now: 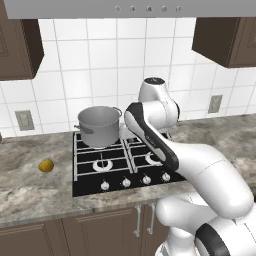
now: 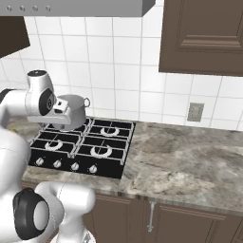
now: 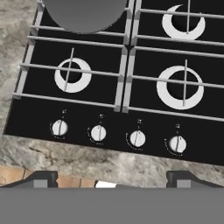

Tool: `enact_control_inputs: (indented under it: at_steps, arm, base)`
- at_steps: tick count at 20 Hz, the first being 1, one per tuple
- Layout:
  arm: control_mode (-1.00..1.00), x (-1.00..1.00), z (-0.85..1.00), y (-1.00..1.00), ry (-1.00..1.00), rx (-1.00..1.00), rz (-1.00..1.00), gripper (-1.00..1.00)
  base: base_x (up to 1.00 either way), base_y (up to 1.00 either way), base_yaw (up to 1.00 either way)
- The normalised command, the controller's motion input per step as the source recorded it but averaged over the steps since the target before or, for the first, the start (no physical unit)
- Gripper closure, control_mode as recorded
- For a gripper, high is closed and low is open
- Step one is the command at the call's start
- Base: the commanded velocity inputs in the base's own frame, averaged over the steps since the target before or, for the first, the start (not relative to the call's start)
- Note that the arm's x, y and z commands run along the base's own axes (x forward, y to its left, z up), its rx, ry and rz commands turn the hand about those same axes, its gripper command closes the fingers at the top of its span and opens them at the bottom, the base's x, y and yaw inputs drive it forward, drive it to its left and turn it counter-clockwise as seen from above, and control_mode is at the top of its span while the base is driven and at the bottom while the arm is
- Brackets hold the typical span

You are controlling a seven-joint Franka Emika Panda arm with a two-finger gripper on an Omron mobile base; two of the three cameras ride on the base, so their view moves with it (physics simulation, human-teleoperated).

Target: Turn on the burner for the pot on the stove. Wait thirty seconds for the pot to heat up. Then add the squash to the pot.

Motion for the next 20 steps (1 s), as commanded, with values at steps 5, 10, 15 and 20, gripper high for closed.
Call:
enact_control_inputs:
  at_steps: [5,10,15,20]
  arm:
    - [-1.0,0.0,0.0,0.01,0.0,-0.01,0.0,-1.0]
    - [-1.0,-0.01,-0.17,0.2,0.0,0.0,0.0,-1.0]
    - [-1.0,0.0,-0.4,0.1,0.01,0.0,0.0,-1.0]
    - [-1.0,0.0,-0.58,0.0,0.09,0.01,0.0,-1.0]
  base:
    - [0.0,0.0,0.0]
    - [0.0,0.0,0.0]
    - [0.0,0.0,0.0]
    - [0.0,0.0,0.0]
